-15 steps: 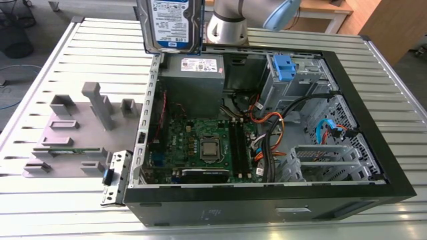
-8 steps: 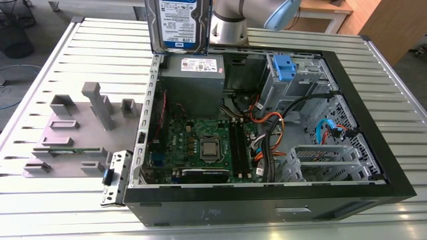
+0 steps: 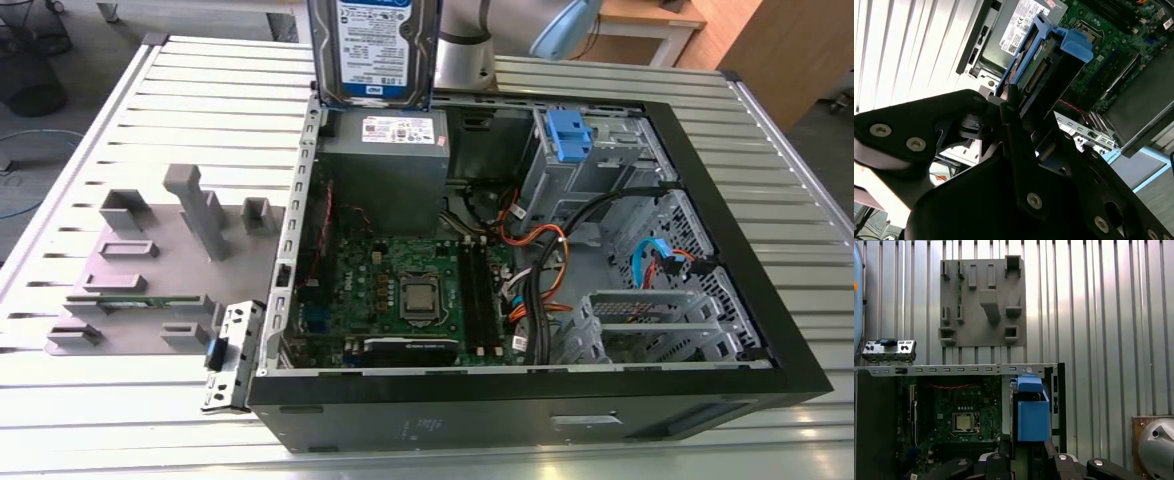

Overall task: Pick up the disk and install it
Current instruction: 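Pick up the disk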

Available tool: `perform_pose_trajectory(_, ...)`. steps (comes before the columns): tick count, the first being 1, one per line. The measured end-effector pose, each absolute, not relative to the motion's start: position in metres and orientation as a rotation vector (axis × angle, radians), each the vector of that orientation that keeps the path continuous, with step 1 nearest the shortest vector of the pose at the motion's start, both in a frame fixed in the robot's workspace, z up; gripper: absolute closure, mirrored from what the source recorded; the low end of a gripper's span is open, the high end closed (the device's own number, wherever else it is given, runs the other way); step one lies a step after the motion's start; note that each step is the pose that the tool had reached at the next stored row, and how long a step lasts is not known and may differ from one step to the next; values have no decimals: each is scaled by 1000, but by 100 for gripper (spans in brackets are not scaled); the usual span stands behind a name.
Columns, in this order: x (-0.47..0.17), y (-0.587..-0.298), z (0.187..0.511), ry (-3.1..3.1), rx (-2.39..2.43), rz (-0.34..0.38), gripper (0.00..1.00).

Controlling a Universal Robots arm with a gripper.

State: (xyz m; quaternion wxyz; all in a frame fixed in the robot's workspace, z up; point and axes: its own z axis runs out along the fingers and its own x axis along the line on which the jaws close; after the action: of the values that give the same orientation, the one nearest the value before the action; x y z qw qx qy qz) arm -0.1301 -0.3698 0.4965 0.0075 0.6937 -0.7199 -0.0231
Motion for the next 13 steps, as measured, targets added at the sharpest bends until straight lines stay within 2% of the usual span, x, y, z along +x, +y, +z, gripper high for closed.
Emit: perform_pose_trajectory(13, -106, -370, 496, -2251, 2169, -72, 65)
